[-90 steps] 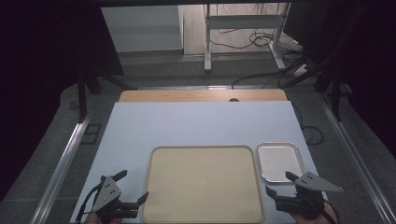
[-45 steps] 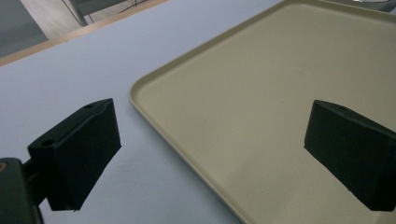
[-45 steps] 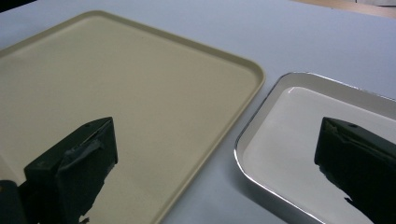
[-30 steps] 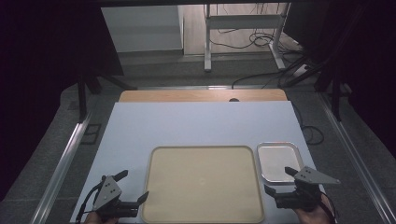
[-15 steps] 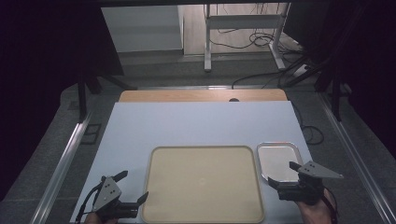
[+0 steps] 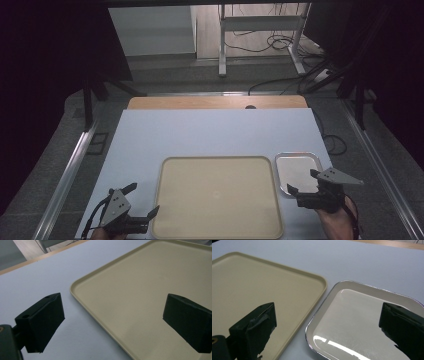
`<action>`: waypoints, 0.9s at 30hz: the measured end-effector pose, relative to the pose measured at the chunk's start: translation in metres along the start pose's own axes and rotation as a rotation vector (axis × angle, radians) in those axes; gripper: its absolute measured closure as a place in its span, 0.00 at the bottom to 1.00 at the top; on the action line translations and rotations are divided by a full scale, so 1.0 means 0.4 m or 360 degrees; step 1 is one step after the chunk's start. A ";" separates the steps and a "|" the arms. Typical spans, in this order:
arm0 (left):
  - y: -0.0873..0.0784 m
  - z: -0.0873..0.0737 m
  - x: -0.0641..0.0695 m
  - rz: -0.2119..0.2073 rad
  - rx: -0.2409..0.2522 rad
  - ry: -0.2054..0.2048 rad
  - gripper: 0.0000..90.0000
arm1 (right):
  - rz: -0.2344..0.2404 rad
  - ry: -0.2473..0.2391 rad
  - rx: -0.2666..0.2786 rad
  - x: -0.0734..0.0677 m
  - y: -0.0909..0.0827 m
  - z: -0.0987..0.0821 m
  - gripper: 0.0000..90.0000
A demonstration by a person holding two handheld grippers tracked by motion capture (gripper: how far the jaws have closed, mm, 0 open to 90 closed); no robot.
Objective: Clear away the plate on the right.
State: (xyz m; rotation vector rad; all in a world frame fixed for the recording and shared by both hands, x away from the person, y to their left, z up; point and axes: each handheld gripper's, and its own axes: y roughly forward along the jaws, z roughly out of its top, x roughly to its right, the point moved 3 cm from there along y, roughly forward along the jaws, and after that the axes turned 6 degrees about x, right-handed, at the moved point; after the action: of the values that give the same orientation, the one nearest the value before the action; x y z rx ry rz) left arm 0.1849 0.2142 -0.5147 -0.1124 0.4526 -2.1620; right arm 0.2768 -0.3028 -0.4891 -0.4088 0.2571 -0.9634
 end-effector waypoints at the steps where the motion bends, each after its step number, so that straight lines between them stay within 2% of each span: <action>1: 0.000 0.000 0.000 0.0001 -0.0001 0.0000 0.03 | -0.0001 0.0001 -0.0003 0.002 0.002 0.000 0.01; 9: 0.001 0.000 0.001 0.0001 -0.0007 0.0005 0.03 | -0.0032 0.0002 -0.0010 0.018 0.010 0.005 0.01; 13: 0.001 0.000 0.001 0.0002 -0.0008 0.0008 0.03 | -0.0049 0.0032 -0.0007 0.028 0.011 0.008 0.01; 27: 0.003 0.000 0.005 0.0010 -0.0025 0.0032 0.03 | -0.0158 0.0119 -0.0067 0.098 0.038 0.007 0.03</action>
State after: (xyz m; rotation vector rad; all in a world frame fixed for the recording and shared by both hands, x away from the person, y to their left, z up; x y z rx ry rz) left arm 0.1849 0.2119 -0.5152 -0.0981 0.4812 -2.1552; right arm 0.3105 -0.3273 -0.4945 -0.4278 0.3277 -1.0732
